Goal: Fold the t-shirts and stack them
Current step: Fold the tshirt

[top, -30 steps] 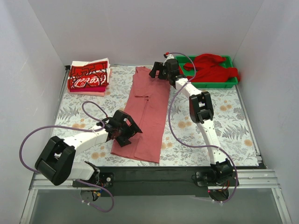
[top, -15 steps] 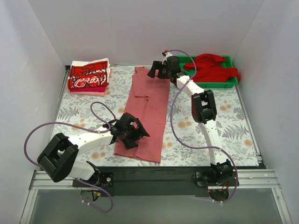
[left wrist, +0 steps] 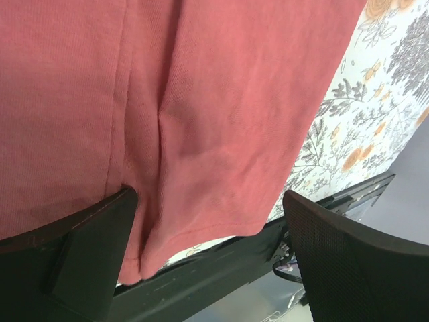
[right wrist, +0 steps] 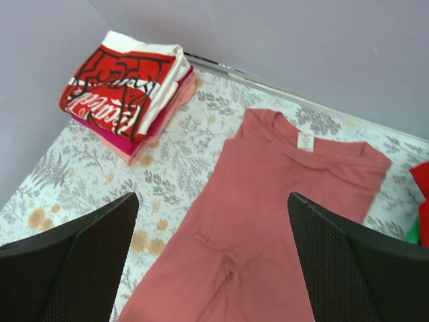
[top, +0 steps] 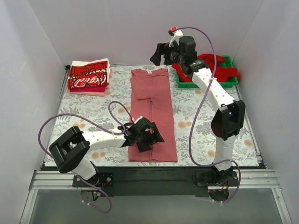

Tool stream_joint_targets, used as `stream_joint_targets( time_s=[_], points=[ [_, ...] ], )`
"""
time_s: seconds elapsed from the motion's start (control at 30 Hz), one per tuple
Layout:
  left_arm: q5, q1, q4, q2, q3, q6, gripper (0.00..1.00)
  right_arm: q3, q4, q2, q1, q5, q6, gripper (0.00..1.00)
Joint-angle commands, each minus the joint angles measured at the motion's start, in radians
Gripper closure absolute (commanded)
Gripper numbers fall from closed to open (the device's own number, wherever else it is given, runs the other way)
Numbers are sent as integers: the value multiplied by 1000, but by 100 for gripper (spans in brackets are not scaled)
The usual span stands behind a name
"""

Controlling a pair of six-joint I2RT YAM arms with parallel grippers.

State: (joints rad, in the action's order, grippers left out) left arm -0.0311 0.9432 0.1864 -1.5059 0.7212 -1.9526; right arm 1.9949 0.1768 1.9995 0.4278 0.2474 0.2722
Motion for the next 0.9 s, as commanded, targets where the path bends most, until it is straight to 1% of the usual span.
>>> stream_joint_targets(
  time_s=[0.0,0.07,0.13,0.17,0.2,0.27,0.3,0.33,0.37,0.4,0.43,0.47,0.5,0.53,0.57,0.6,0.63,0.7,0.73,0.87],
  points=[
    [62,37,133,-37,16,-2,9,-128,122,-69,-4,-72,-65,2],
    [105,40,188,-2,32,1,9,-146,162,-112,-4,-121,-68,2],
    [144,42,243,38,47,4,9,-151,208,-136,-3,-125,-82,2],
    [157,43,258,82,50,11,9,-159,216,-148,-3,-122,-83,2],
    [168,43,275,104,55,17,8,-174,220,-181,-4,-122,-85,2],
    [189,43,338,166,66,26,8,-249,216,-226,-3,-131,-80,2],
    [212,43,366,185,70,23,8,-280,210,-273,-3,-134,-76,2],
    [223,43,437,202,72,17,7,-322,205,-300,-4,-129,-71,2],
    [238,43,474,232,78,9,7,-409,190,-329,-4,-113,-70,2],
    [264,43,511,248,77,-5,7,-482,120,-397,-4,-68,-67,2],
    [276,43,585,263,73,-17,7,-545,74,-436,-4,-60,-58,2],
    [292,43,617,295,64,-37,7,-605,40,-476,-3,-60,-45,2],
    [299,43,646,312,57,-61,7,-725,-9,-551,-3,-75,-39,2],
    [306,43,710,331,44,-86,7,-775,-22,-586,-4,-88,-28,2],
    [315,42,738,363,32,-110,7,-835,-31,-623,-4,-95,-19,2],
    [319,42,758,377,-4,-129,7,-932,-43,-690,-4,-100,5,2],
    [316,40,771,392,-25,-155,7,-993,-69,-723,-4,-99,21,2],
    [307,36,753,424,-66,-170,7,-1082,-82,-796,-4,-100,45,2],
    [298,35,736,430,-89,-178,7,-1163,-83,-814,-4,-99,73,2],
    [349,28,765,443,-105,-239,7,-1292,-80,-867,-1,-63,110,2]
  ],
)
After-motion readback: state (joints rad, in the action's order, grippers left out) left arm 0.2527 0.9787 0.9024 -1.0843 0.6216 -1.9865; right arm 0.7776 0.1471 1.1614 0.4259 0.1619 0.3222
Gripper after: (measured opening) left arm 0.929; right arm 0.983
